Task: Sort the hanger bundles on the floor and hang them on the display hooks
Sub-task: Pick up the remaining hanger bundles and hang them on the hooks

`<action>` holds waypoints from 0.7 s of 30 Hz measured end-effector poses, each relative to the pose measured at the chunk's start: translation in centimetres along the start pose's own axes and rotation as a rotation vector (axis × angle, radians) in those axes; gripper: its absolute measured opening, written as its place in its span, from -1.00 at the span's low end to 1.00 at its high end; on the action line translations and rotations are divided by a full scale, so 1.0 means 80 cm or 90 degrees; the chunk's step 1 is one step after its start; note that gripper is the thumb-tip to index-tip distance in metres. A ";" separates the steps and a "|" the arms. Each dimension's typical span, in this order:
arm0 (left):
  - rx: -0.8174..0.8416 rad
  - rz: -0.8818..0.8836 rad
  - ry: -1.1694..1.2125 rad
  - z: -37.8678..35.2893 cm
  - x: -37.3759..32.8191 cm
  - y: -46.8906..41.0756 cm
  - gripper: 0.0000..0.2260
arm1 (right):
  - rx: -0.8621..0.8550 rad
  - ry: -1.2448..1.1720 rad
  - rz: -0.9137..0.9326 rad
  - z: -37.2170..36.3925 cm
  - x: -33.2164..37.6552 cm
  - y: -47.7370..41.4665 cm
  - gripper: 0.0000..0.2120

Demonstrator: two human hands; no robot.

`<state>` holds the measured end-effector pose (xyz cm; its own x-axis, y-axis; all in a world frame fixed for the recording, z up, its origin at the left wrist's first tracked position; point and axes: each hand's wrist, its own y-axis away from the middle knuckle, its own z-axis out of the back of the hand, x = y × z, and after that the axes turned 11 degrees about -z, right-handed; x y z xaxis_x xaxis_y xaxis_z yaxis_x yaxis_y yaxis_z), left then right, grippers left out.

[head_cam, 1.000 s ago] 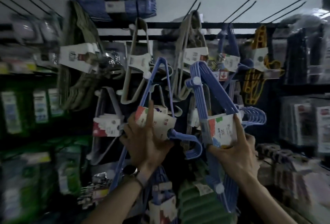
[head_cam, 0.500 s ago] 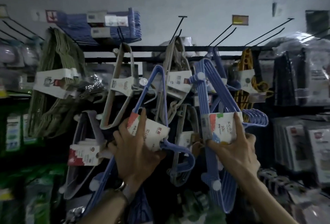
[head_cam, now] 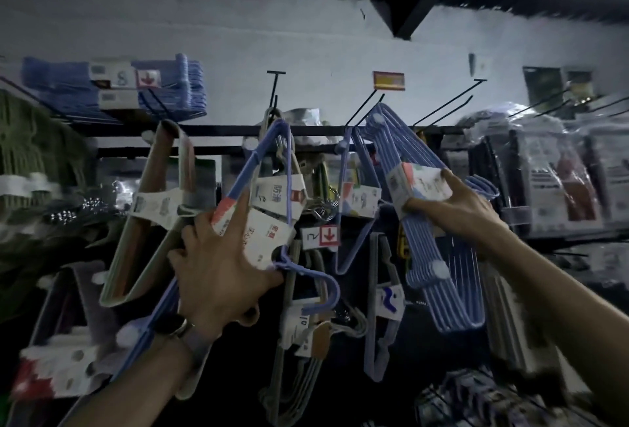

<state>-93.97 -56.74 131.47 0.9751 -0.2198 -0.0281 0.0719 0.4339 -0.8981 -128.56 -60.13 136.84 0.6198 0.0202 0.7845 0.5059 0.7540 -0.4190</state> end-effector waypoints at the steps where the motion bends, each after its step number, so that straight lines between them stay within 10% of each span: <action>1: 0.000 0.002 0.000 0.001 -0.002 -0.005 0.16 | 0.004 -0.007 0.002 0.004 0.006 -0.011 0.22; 21: 0.011 -0.031 0.043 0.006 -0.042 -0.072 0.21 | -0.033 -0.088 -0.003 0.008 0.033 -0.093 0.24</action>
<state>-97.54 -58.06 136.94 0.9541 -0.2991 -0.0146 0.1233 0.4367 -0.8911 -131.06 -65.25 142.32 0.5301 0.1091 0.8409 0.5414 0.7197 -0.4347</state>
